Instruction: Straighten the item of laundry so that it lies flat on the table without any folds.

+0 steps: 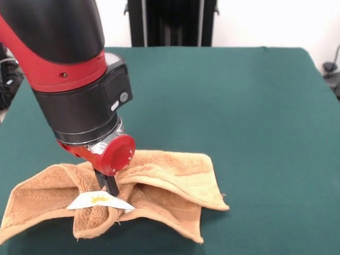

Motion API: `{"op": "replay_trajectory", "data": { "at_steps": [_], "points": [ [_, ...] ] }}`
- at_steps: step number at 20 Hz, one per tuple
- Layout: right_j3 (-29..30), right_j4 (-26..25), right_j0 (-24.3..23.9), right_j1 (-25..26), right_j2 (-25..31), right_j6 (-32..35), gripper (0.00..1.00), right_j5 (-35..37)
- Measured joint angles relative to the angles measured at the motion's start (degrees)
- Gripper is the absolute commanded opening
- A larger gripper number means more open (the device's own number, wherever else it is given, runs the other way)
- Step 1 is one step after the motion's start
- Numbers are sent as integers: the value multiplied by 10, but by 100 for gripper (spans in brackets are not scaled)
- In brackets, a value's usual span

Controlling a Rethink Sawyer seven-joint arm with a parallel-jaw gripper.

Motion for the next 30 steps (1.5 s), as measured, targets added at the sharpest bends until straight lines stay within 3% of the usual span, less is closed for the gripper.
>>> {"op": "replay_trajectory", "data": {
  "at_steps": [30],
  "points": [
    [-5, -1, 13, 8, -31, 19, 0, -15]
  ]
}}
